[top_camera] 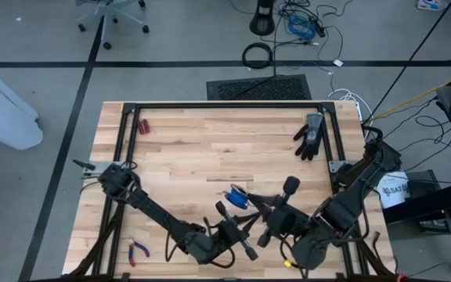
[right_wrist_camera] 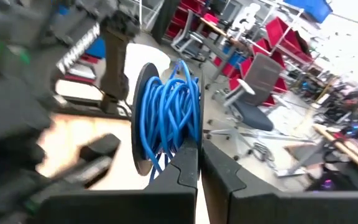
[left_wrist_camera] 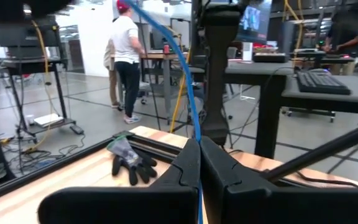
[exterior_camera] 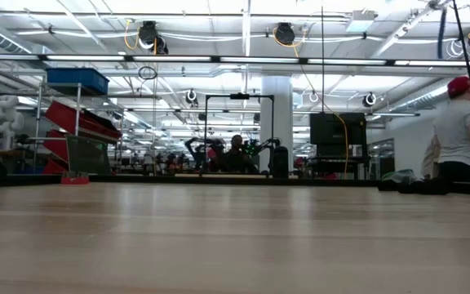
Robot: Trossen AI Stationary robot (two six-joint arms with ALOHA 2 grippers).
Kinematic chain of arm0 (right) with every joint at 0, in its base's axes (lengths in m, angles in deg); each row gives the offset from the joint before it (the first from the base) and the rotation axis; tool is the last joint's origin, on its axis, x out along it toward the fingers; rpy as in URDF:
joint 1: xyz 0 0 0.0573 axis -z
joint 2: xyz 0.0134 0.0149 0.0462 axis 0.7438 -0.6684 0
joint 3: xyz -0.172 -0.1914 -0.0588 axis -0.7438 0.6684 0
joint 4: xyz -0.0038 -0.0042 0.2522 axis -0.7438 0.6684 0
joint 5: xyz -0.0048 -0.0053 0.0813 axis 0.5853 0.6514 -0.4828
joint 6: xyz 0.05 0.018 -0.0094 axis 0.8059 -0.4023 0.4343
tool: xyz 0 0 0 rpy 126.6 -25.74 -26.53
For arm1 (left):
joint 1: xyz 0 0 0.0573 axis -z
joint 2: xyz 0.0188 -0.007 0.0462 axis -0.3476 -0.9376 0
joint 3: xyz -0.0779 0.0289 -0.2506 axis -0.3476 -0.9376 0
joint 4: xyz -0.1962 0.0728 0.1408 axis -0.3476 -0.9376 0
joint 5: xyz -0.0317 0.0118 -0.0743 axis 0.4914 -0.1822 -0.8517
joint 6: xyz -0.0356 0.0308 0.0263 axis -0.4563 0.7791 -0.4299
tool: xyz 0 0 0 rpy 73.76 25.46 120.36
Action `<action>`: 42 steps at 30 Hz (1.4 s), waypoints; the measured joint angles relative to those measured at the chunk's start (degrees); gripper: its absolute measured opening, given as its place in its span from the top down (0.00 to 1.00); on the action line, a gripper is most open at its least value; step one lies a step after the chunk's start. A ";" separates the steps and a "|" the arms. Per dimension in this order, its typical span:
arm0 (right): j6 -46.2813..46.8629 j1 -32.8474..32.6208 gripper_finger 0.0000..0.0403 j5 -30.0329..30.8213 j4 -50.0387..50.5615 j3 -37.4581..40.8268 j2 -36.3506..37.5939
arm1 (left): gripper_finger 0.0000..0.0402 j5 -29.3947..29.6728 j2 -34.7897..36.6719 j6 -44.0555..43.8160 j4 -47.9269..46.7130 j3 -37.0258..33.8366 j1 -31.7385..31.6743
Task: Coil cords
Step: Coil the blue wire onto a spool
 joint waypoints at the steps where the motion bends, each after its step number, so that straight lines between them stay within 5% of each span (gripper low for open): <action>1: 0.21 0.00 1.00 0.39 0.96 0.00 -0.06 | 1.00 -0.04 0.00 0.00 0.04 0.00 0.38; 16: 15.00 0.23 1.00 0.50 18.48 0.00 -0.08 | 1.00 -1.76 0.00 14.22 0.95 8.59 6.27; 28: 15.71 -1.92 1.00 -9.14 18.53 0.00 -0.06 | 1.00 20.62 0.07 38.87 1.06 15.47 11.86; 34: 16.32 -4.24 1.00 -14.49 18.49 0.00 -0.06 | 1.00 21.16 0.13 41.53 0.90 15.56 12.35; 42: 19.22 -10.15 1.00 -13.93 18.47 0.00 0.65 | 1.00 21.36 0.11 40.78 -1.66 15.56 11.97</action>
